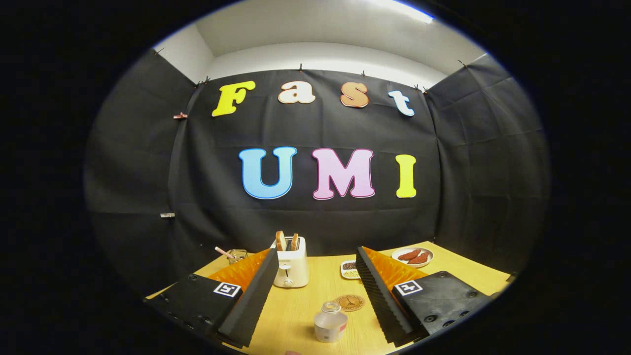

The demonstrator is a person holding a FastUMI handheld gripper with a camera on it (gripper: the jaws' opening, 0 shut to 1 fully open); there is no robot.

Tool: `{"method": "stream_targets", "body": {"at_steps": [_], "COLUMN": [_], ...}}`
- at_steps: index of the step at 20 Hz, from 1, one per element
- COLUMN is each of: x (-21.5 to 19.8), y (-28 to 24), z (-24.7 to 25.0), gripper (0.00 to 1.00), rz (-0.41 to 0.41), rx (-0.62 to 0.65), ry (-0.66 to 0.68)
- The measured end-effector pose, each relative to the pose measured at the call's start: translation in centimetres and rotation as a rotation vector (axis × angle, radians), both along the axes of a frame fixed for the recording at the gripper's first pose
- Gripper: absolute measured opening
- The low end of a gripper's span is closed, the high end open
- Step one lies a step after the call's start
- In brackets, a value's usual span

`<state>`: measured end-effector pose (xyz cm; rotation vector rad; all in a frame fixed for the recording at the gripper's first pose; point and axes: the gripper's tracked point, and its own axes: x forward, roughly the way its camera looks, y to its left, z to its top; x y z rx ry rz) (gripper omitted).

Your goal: Take the bottle from table, then pour the juice into the cup, finally place the bottle on the coaster

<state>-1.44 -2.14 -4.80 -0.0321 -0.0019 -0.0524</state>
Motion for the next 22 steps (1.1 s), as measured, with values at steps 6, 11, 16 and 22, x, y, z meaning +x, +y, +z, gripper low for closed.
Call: {"method": "stream_targets", "body": {"at_steps": [6, 11, 16, 22], "x": [-1.0, -0.7, 1.5, 4.5], "y": [-0.7, -2.5, -2.3, -3.4], "z": [-7.6, -15.2, -21.0, -22.4], "gripper": [0.97, 0.97, 0.97, 0.96], "rz": [-0.023, -0.07, -0.047, -0.055], "rx": [0.049, 0.021, -0.024, -0.041], "ry": [0.025, 0.088, 0.134, 0.12]}}
